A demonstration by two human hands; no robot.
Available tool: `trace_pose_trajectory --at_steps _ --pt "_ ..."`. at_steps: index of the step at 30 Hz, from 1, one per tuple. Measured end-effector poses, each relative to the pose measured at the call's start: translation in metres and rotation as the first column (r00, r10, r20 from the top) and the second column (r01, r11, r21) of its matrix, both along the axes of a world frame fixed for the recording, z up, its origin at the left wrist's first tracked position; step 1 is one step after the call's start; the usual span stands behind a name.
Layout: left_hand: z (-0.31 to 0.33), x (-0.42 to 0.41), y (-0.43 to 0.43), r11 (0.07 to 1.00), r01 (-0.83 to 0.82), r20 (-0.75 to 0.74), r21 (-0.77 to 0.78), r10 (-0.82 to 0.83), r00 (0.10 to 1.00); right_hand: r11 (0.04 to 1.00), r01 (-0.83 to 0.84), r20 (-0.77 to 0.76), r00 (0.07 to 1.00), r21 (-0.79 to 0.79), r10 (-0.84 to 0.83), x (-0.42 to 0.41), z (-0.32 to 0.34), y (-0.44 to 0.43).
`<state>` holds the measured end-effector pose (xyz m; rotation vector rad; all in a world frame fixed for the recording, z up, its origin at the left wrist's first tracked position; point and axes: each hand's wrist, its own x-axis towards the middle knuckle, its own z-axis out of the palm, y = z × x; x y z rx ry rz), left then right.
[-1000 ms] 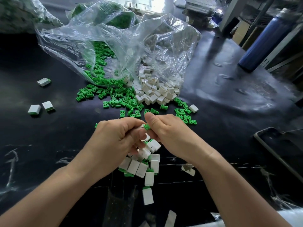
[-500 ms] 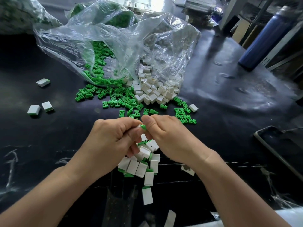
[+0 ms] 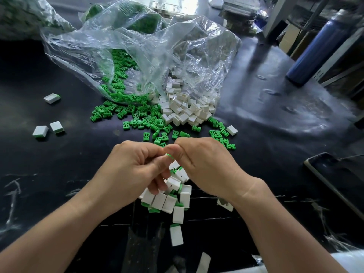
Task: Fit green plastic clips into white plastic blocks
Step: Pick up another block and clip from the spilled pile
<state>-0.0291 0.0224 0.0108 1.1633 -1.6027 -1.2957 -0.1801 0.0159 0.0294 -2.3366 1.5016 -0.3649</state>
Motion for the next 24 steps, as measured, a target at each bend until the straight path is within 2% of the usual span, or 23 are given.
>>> trace_pose_trajectory --at_steps 2,6,11,14,17,20,24 --pt "0.0 -0.001 0.001 0.999 0.013 -0.037 0.04 -0.012 0.999 0.999 -0.018 -0.025 1.0 -0.036 0.017 0.0 0.0 -0.001" --pt "0.006 -0.002 0.003 0.996 0.014 -0.166 0.091 0.001 0.986 0.999 0.0 0.126 0.992 -0.042 0.005 -0.002 -0.001 -0.001" --pt "0.005 -0.005 0.003 0.998 -0.039 -0.197 0.049 0.048 0.979 0.999 0.037 0.297 0.954 -0.027 -0.027 0.0 -0.004 -0.002" --pt "0.002 -0.007 0.004 0.998 -0.069 -0.198 0.005 0.069 0.978 0.988 0.063 0.474 0.872 0.141 -0.124 -0.002 -0.005 -0.003" --pt "0.002 -0.006 0.003 0.991 -0.099 -0.19 -0.094 0.079 0.979 0.916 0.058 0.56 0.775 0.398 -0.293 -0.001 -0.006 -0.004" --pt "0.002 -0.005 0.002 0.973 -0.122 -0.206 -0.195 0.081 0.975 0.797 -0.155 0.663 0.658 0.584 -0.357 0.006 -0.008 -0.001" --pt "0.0 -0.003 0.002 0.968 -0.149 -0.216 -0.203 0.104 0.971 0.671 -0.385 0.754 0.505 0.633 -0.421 0.01 -0.006 0.003"
